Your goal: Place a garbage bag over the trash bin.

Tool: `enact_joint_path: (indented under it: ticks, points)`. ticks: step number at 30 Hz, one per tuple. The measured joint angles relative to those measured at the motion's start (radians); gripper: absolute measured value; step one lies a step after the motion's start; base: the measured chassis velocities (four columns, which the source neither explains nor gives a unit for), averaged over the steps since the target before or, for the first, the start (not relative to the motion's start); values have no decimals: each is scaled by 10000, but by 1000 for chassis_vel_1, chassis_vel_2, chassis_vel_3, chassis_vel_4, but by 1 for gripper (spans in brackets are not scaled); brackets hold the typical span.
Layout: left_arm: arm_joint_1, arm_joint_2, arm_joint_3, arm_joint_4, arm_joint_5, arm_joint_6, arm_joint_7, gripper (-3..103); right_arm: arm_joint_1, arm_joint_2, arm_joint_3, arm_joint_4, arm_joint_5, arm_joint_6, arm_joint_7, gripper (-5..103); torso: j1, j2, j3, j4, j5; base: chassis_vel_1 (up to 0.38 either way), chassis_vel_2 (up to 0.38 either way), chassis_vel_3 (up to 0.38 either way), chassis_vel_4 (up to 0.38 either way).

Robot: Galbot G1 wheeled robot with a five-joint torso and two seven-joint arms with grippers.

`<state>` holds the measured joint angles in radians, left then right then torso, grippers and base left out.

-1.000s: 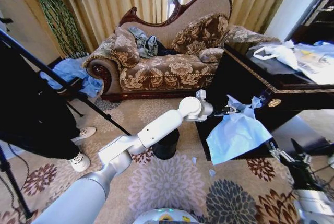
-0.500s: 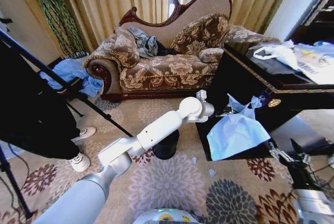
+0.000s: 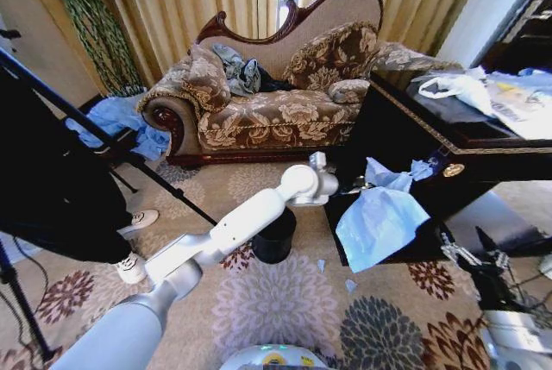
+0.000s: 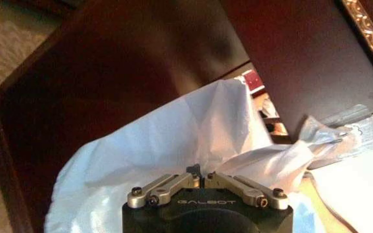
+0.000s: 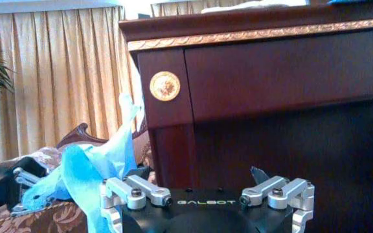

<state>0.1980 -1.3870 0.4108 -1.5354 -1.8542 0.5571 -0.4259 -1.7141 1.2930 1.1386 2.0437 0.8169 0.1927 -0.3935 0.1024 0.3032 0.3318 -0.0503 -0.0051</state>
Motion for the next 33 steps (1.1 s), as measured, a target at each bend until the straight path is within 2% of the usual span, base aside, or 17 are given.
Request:
enact_joint_path:
  ticks: [5, 14, 22, 33]
  points:
    - [274, 278, -92, -302, 70, -2, -19, 0, 11, 17, -113, 97, -86, -25, 70, 100, 0, 0, 0, -2, 0, 0, 0, 0, 0]
    - [1133, 1257, -478, -1333, 183, 70, -6, 0, -53, -34, -142, 723, -56, -216, 331, 100, 0, 0, 0, -1, -2, 0, 0, 0, 0]
    - [1663, 1752, -959, -1712, 230, 126, 62, 0, -59, -221, -86, 1516, 663, -662, 650, 100, 0, 0, 0, -2, -1, 0, 0, 0, 0]
    - [3137, 3078, -2613, -2523, 176, 199, 248, 0, 30, -633, -800, 1818, 716, -802, 700, 100, 0, 0, 0, -1, -1, 0, 0, 0, 0]
